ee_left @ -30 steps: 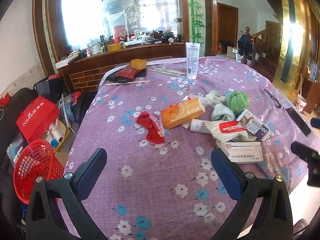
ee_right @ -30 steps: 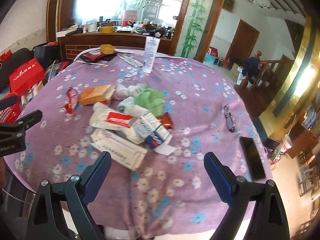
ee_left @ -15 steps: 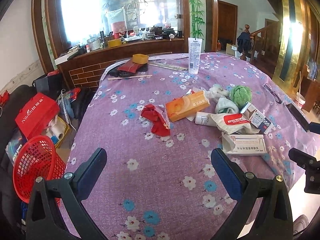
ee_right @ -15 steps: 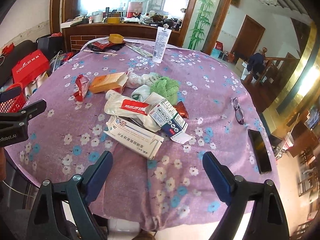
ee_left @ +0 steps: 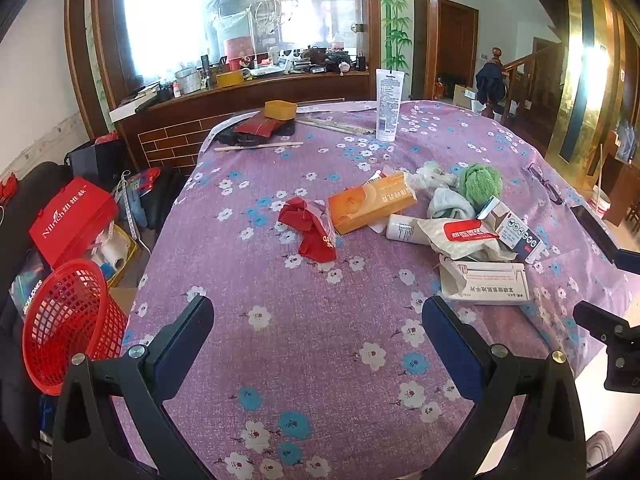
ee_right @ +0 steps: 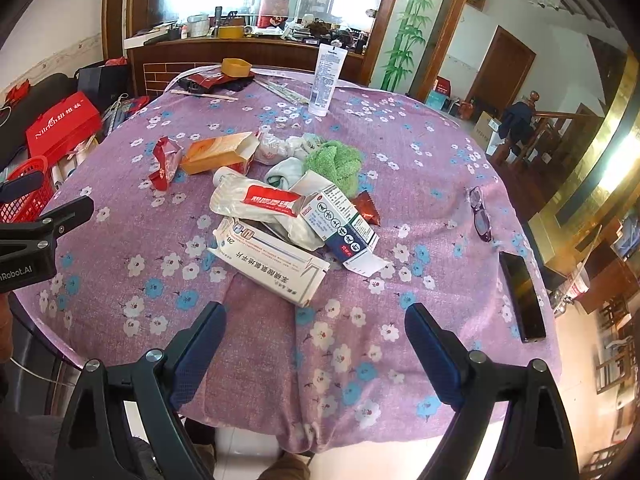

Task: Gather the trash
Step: 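Move both tools toward the pile of trash on the table, then grasp the white medicine box with the right gripper while the left gripper grasps the red-labelled packet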

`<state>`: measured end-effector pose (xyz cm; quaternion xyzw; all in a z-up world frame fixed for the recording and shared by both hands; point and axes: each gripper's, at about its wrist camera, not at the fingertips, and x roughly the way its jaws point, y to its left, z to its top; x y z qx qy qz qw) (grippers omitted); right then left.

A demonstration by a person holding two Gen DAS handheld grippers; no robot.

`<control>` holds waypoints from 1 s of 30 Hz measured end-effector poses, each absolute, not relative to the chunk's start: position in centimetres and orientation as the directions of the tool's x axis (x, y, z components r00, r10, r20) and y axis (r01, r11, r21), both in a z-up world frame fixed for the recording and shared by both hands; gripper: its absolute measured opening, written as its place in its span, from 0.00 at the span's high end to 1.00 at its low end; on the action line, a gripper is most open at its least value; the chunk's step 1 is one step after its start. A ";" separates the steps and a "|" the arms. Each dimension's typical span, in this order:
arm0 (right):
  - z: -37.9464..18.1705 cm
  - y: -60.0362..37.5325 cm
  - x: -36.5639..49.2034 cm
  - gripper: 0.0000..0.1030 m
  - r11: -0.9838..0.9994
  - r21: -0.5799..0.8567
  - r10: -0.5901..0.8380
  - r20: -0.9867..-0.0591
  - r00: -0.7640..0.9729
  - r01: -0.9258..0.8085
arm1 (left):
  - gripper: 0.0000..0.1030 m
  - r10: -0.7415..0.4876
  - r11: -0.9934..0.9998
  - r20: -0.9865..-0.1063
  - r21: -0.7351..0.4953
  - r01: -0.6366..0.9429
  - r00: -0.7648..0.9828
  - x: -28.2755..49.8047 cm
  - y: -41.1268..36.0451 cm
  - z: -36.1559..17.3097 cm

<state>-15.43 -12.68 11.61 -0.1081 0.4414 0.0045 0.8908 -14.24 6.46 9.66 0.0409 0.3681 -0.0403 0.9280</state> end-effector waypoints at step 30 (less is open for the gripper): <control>8.2 -20.8 -3.7 0.32 0.948 0.050 0.205 -0.853 0.480 -0.315 | 0.15 -0.224 0.968 -0.793 -0.111 0.227 0.566 -11.0 2.3 8.8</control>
